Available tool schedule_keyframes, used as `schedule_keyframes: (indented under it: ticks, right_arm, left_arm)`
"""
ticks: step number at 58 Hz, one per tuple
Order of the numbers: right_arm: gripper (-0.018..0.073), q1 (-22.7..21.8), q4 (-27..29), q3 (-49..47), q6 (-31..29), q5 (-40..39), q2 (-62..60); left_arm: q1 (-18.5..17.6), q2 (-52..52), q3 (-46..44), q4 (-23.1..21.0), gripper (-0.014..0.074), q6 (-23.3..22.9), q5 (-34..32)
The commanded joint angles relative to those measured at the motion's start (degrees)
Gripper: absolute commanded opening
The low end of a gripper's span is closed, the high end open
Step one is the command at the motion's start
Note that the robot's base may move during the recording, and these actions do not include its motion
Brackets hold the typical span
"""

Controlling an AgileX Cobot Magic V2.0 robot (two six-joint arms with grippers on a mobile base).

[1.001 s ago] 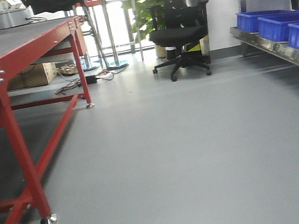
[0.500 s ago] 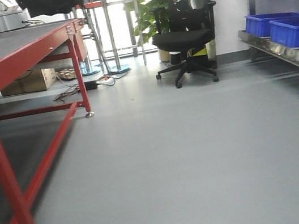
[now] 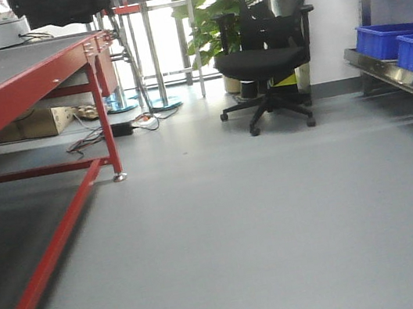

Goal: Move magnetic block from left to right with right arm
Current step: 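Turn the base past the office chair toward the second table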

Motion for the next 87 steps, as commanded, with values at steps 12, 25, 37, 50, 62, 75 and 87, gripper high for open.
schedule_keyframes:
  ticks: [12, 25, 37, 50, 62, 75, 87]
  right_arm:
    - [0.0277, -0.4, 0.1, -1.8, -0.6, -4.9, 0.5]
    - [0.0277, -0.4, 0.1, -1.8, -0.6, -4.9, 0.5]
    - [0.0277, -0.4, 0.1, -1.8, -0.6, -4.9, 0.5]
    - [0.0277, -0.4, 0.1, -1.8, -0.6, -4.9, 0.5]
    - [0.0277, -0.4, 0.1, -1.8, -0.6, -4.9, 0.5]
    - [0.0277, -0.4, 0.1, -1.8, -0.6, -4.9, 0.5]
    - [0.0277, -0.4, 0.1, -1.8, -0.6, -4.9, 0.5]
  left_arm:
    - [0.1, -0.7, 0.4, -0.3, -0.0126, 0.0, -5.0]
    - [0.1, -0.7, 0.4, -0.3, -0.0126, 0.0, -5.0]
    - [0.1, -0.7, 0.4, -0.3, -0.0126, 0.0, -5.0]
    - [0.1, -0.7, 0.4, -0.3, -0.0126, 0.0, -5.0]
    - [0.1, -0.7, 0.4, -0.3, -0.0126, 0.0, -5.0]
    - [0.1, -0.7, 0.4, -0.3, -0.0126, 0.0, -5.0]
    - [0.1, -0.7, 0.4, -0.3, -0.0126, 0.0, -5.0]
